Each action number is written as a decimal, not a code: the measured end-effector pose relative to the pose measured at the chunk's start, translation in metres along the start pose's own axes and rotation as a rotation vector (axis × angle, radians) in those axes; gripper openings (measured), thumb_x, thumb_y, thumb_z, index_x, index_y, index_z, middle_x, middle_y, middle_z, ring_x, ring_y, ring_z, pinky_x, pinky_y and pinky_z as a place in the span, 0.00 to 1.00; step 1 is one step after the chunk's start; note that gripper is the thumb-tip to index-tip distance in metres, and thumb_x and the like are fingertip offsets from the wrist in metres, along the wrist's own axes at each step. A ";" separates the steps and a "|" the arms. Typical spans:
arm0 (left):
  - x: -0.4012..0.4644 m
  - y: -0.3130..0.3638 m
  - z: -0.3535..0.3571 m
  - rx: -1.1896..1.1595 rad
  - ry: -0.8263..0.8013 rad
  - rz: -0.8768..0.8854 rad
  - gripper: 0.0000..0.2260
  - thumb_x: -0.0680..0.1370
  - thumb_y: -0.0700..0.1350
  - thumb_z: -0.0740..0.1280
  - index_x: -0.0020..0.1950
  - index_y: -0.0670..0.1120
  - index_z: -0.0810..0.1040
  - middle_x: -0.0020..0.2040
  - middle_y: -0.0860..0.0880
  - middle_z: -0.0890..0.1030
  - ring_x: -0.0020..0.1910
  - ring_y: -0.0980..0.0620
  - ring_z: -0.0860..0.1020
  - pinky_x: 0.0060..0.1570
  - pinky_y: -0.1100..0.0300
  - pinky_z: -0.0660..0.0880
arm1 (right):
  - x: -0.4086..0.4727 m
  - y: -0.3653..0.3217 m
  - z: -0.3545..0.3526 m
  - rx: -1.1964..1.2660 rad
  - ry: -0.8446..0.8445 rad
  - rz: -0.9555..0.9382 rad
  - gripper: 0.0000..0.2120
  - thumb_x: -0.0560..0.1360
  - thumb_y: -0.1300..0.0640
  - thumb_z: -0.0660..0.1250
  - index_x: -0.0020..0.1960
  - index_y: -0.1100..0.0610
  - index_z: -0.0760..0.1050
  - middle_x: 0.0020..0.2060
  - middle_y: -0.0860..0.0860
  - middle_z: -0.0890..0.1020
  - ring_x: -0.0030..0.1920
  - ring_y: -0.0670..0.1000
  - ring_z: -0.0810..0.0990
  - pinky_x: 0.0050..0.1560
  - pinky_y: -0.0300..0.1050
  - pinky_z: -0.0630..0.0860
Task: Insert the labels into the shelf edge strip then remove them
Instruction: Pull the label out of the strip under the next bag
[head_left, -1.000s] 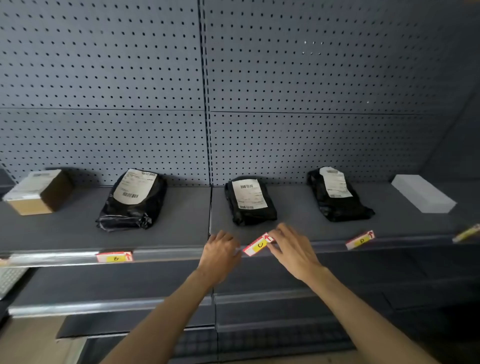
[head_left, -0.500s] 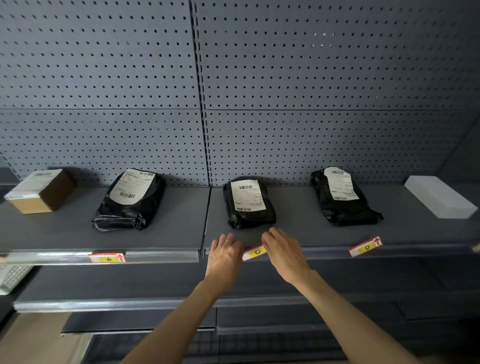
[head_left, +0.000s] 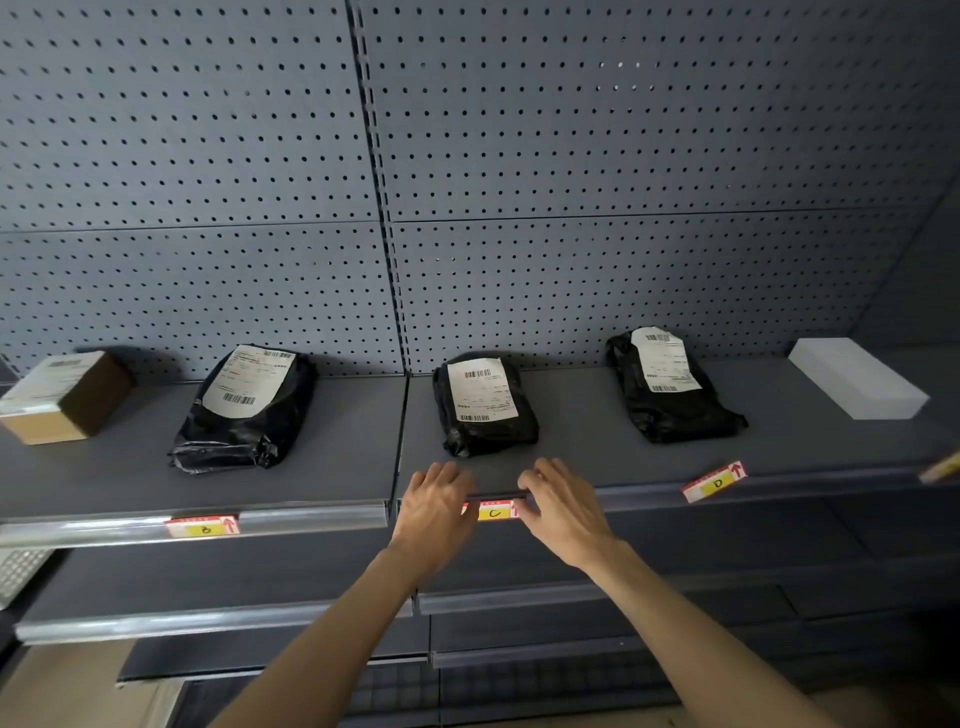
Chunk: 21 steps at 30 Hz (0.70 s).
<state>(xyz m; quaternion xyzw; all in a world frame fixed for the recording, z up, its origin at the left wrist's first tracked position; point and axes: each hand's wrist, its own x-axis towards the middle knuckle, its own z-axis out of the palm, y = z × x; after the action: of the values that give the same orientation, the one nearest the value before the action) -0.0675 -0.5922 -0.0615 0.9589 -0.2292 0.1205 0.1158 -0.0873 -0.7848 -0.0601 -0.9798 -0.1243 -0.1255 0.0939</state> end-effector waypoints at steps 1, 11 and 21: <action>0.002 0.004 -0.005 -0.042 0.013 0.004 0.07 0.76 0.48 0.65 0.50 0.47 0.78 0.48 0.50 0.79 0.48 0.48 0.76 0.49 0.54 0.73 | -0.003 0.005 -0.006 0.004 0.013 -0.002 0.12 0.77 0.50 0.64 0.54 0.57 0.76 0.48 0.51 0.78 0.49 0.51 0.76 0.45 0.45 0.77; 0.046 0.089 -0.012 -0.075 0.069 0.059 0.16 0.75 0.60 0.62 0.41 0.49 0.79 0.41 0.50 0.79 0.47 0.48 0.76 0.47 0.52 0.74 | -0.053 0.109 -0.071 -0.089 0.063 0.047 0.20 0.76 0.41 0.60 0.50 0.57 0.77 0.46 0.52 0.78 0.47 0.53 0.76 0.43 0.50 0.76; 0.091 0.217 0.038 -0.108 0.027 0.011 0.13 0.74 0.56 0.66 0.38 0.48 0.79 0.40 0.49 0.82 0.46 0.46 0.78 0.48 0.54 0.72 | -0.082 0.244 -0.099 -0.081 -0.003 0.047 0.13 0.76 0.45 0.65 0.51 0.55 0.76 0.47 0.50 0.76 0.45 0.50 0.75 0.40 0.46 0.76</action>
<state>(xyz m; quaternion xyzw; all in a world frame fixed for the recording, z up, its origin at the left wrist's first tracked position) -0.0837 -0.8284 -0.0351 0.9482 -0.2393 0.1218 0.1699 -0.1212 -1.0559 -0.0250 -0.9856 -0.0961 -0.1268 0.0569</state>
